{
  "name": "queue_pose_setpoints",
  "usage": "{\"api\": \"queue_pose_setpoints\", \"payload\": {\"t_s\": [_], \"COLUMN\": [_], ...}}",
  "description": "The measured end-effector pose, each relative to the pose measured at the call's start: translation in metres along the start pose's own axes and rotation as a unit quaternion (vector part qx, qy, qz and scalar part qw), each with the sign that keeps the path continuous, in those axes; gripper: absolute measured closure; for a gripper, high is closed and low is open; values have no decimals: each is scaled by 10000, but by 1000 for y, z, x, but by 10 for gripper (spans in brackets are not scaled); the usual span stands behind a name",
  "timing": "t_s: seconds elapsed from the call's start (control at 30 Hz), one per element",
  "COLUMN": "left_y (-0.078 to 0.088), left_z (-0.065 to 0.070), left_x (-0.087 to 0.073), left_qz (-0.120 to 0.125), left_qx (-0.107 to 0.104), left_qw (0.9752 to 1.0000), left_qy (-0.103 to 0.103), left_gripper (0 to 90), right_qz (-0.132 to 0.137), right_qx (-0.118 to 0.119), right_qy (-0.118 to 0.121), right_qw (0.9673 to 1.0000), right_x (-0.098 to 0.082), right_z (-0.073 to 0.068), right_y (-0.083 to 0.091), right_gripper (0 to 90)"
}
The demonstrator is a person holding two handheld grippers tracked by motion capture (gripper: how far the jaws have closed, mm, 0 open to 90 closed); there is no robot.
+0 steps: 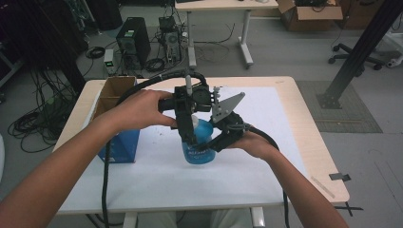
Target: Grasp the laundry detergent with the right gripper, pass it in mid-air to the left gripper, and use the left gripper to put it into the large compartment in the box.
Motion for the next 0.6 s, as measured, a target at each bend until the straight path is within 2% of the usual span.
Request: {"api": "queue_pose_setpoints", "payload": {"t_s": [0.43,0.6], "left_y": [-9,-12], "left_z": [3,4], "left_x": [2,2], "left_qz": [17,5], "left_qx": [-95,-114], "left_qw": [10000,9999], "left_qy": [-5,-14], "left_gripper": [73,77], "right_qz": [35,26], "right_qx": [-14,11], "right_qy": [67,23], "right_qw": [10000,10000], "right_x": [0,-1], "right_z": [2,0], "right_y": [1,1], "right_gripper": [433,433]}}
Point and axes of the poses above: each handheld gripper's, and its own axes: y roughly backward along the jaws, x roughly out of its top, z roughly to its right, the point moved 4 cm from there along -y, roughly forward along the jaws, and after that the axes turned 15 degrees about x, right-handed, at the moved point
